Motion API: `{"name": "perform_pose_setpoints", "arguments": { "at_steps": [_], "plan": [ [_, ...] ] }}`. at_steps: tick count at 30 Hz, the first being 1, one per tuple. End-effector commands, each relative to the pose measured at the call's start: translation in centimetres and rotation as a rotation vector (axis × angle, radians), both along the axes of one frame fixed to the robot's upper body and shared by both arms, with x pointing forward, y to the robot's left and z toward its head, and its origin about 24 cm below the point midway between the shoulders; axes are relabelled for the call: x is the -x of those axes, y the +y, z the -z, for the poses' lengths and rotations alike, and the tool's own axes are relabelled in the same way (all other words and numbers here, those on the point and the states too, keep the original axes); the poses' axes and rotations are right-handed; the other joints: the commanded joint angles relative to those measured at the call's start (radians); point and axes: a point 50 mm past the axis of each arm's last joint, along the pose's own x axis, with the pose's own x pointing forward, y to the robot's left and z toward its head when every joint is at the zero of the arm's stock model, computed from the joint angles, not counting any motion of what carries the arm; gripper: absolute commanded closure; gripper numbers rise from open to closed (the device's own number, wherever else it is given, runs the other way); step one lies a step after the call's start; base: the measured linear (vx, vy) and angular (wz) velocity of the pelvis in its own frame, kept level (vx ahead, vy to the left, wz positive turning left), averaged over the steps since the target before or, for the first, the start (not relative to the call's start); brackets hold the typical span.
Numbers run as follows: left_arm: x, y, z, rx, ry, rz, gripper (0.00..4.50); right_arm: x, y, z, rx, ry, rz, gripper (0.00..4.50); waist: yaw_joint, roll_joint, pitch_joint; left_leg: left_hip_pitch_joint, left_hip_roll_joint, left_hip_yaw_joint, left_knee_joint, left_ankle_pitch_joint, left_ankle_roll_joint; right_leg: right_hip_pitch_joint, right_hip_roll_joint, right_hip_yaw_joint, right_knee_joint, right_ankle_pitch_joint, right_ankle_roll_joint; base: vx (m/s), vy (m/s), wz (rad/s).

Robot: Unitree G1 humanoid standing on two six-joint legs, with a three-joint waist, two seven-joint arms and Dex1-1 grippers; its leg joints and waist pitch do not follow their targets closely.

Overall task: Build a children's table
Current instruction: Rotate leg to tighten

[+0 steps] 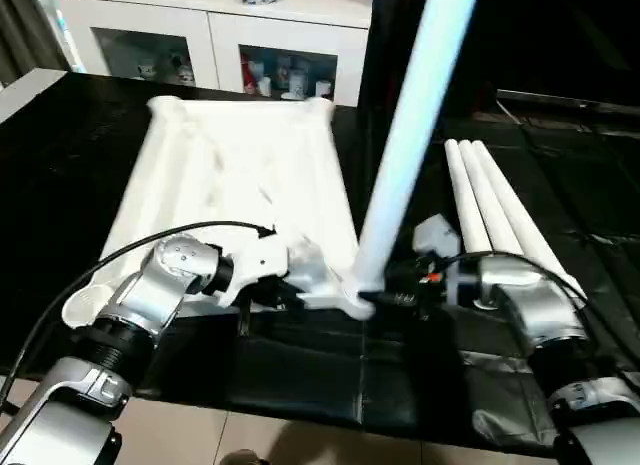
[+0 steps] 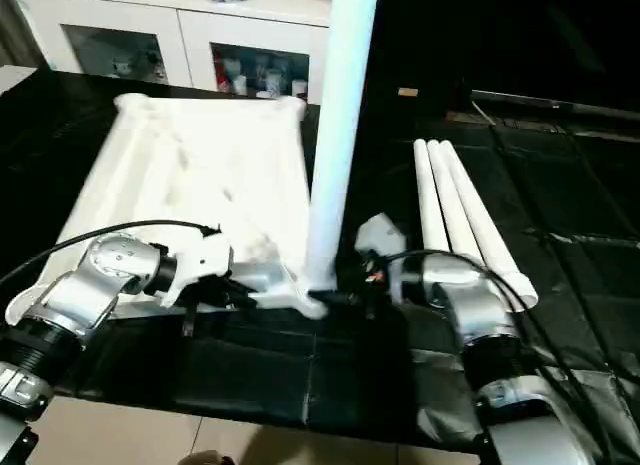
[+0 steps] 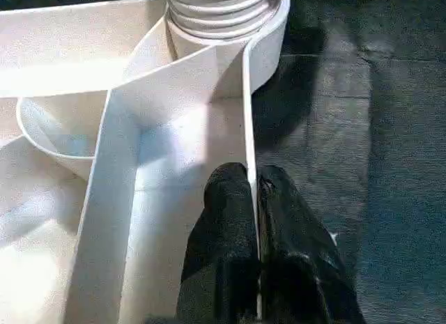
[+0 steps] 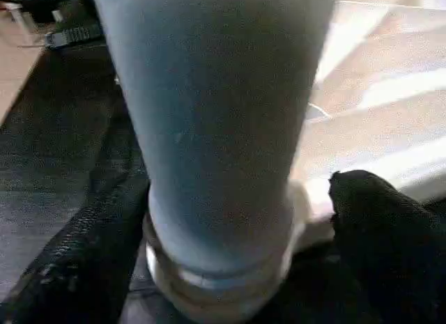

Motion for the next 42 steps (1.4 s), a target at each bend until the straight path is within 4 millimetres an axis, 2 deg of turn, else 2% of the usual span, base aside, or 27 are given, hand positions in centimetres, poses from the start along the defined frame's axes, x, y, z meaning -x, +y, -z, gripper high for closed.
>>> {"name": "perform_pose_setpoints", "arguments": {
  "at_steps": [1,4,6,14,23,26,28,29,32,33,34,36,38,39,40,41,42],
  "plan": [
    [0.4,-0.7,0.5,-0.032,0.023,0.077,4.5,-0.2,0.4,-0.5,0.001,0.001,-0.043,0.6,-0.005,0.006,-0.062,0.026,0.048,-0.006,-0.062,-0.175,0.034,0.039,-0.081,0.039,-0.062,-0.017,-0.25,0.0,0.0,0.0],
    [0.3,-0.6,0.5,-0.034,0.021,0.083,4.5,-0.2,0.6,-0.3,0.003,0.017,-0.052,0.78,-0.002,0.006,-0.064,0.026,0.048,-0.007,-0.062,-0.167,0.033,0.039,-0.081,0.038,-0.059,-0.001,-0.251,0.0,0.0,0.0],
    [0.3,-0.5,0.5,-0.037,0.022,0.085,4.5,-0.2,0.7,-0.3,-0.002,0.028,-0.058,1.05,-0.001,0.005,-0.064,0.025,0.047,-0.007,-0.061,-0.162,0.032,0.04,-0.081,0.038,-0.057,0.014,-0.252,0.0,0.0,0.0],
    [0.3,-0.4,0.6,-0.039,0.025,0.083,4.5,0.1,0.6,-0.1,-0.011,0.055,-0.072,1.69,-0.001,0.005,-0.064,0.025,0.048,-0.007,-0.061,-0.165,0.031,0.04,-0.081,0.038,-0.058,-0.003,-0.249,0.0,0.0,0.0],
    [-0.3,-0.4,0.9,-0.016,0.047,-0.01,4.5,0.5,1.0,0.7,-0.056,0.112,-0.031,1.8,0.001,0.009,-0.064,0.027,0.048,-0.007,-0.06,-0.175,0.026,0.039,-0.081,0.038,-0.059,-0.001,-0.254,0.0,0.0,0.0],
    [-1.0,-1.1,0.7,0.05,0.059,-0.126,4.5,0.3,1.7,1.5,-0.065,0.144,0.091,1.8,-0.003,0.01,-0.057,0.027,0.048,-0.009,-0.067,-0.224,0.005,0.036,-0.083,0.039,-0.066,-0.08,-0.247,0.0,0.0,0.0],
    [-1.7,-1.7,0.5,0.092,0.051,-0.221,4.5,-0.2,2.6,2.1,-0.054,0.156,0.204,1.8,-0.011,0.01,-0.048,0.035,0.046,-0.013,-0.077,-0.312,-0.029,0.03,-0.088,0.043,-0.082,-0.233,-0.223,0.0,0.0,0.0],
    [-2.0,-2.1,0.3,0.112,0.047,-0.259,4.5,-0.4,3.0,2.2,-0.053,0.162,0.247,1.8,-0.015,0.008,-0.045,0.036,0.044,-0.017,-0.081,-0.348,-0.045,0.032,-0.092,0.044,-0.089,-0.323,-0.201,0.0,0.0,0.0],
    [-2.9,-4.0,-0.2,0.196,0.05,-0.416,4.5,-1.7,5.3,2.7,-0.082,0.204,0.452,1.8,-0.034,0.008,-0.047,0.038,0.043,-0.023,-0.085,-0.365,-0.069,0.028,-0.093,0.045,-0.092,-0.378,-0.181,0.0,0.0,0.0],
    [-3.0,-4.8,-0.3,0.208,0.049,-0.445,4.5,-2.0,6.4,2.7,-0.096,0.217,0.504,1.81,-0.042,0.006,-0.049,0.033,0.041,-0.025,-0.083,-0.354,-0.068,0.031,-0.095,0.044,-0.093,-0.38,-0.178,0.0,0.0,0.0],
    [-3.0,-5.2,-0.3,0.21,0.046,-0.452,4.5,-2.1,6.8,2.7,-0.099,0.222,0.521,1.81,-0.047,0.008,-0.048,0.031,0.041,-0.024,-0.084,-0.337,-0.065,0.03,-0.094,0.044,-0.093,-0.362,-0.178,0.0,0.0,0.0],
    [-2.9,-6.1,-0.5,0.217,0.039,-0.475,4.5,-2.3,7.7,2.8,-0.084,0.225,0.573,1.81,-0.05,0.007,-0.05,0.035,0.04,-0.019,-0.078,-0.325,-0.048,0.027,-0.09,0.047,-0.096,-0.326,-0.179,0.0,0.0,0.0],
    [-2.8,-6.6,-0.5,0.215,0.032,-0.48,4.5,-2.4,8.0,2.9,-0.069,0.227,0.598,1.81,-0.05,0.007,-0.056,0.029,0.039,-0.016,-0.076,-0.256,-0.029,0.035,-0.086,0.046,-0.087,-0.212,-0.195,0.0,0.0,0.0],
    [-2.7,-7.1,-0.5,0.188,0.002,-0.483,4.5,-2.4,8.5,3.0,-0.051,0.215,0.612,1.81,-0.048,0.003,-0.057,0.029,0.038,-0.013,-0.074,-0.237,-0.022,0.036,-0.084,0.046,-0.086,-0.179,-0.198,0.0,0.0,0.0],
    [-2.7,-7.2,-0.5,0.179,-0.008,-0.481,4.5,-2.4,8.7,2.9,-0.059,0.208,0.603,1.81,-0.047,0.005,-0.058,0.026,0.038,-0.011,-0.072,-0.202,-0.013,0.038,-0.082,0.046,-0.08,-0.12,-0.205,0.0,0.0,0.0],
    [-2.7,-7.2,-0.4,0.168,-0.017,-0.484,4.5,-2.4,8.9,2.7,-0.066,0.19,0.587,1.25,-0.045,0.005,-0.061,0.026,0.037,-0.01,-0.07,-0.174,-0.001,0.042,-0.082,0.044,-0.076,-0.068,-0.212,0.0,0.0,0.0],
    [-2.7,-7.2,-0.4,0.167,-0.017,-0.487,4.5,-2.4,8.9,2.7,-0.071,0.19,0.588,1.25,-0.046,0.004,-0.061,0.025,0.036,-0.009,-0.069,-0.165,0.005,0.043,-0.081,0.043,-0.075,-0.048,-0.215,0.0,0.0,0.0]
  ]
}}
